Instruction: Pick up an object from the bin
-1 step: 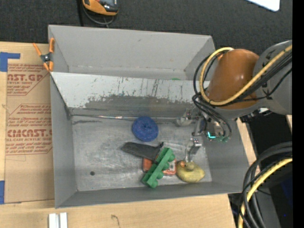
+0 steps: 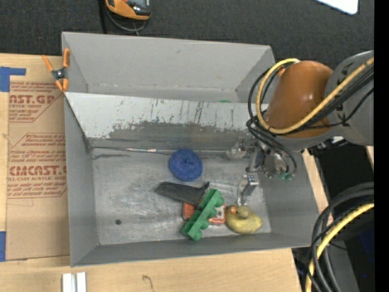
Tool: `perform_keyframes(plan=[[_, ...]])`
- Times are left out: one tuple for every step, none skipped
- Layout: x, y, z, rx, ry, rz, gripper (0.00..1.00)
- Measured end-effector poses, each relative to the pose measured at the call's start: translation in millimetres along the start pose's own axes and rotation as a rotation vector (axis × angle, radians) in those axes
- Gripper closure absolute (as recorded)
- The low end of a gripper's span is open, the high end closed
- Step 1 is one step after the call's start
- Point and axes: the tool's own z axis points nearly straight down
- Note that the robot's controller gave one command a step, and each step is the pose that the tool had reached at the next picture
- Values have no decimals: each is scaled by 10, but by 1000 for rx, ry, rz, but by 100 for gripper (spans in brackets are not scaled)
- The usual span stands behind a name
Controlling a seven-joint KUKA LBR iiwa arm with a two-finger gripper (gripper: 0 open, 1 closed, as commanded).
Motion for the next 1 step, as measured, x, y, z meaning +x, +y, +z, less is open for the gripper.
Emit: perform_keyframes(plan=[[177,260,445,1,-6,-276,0]])
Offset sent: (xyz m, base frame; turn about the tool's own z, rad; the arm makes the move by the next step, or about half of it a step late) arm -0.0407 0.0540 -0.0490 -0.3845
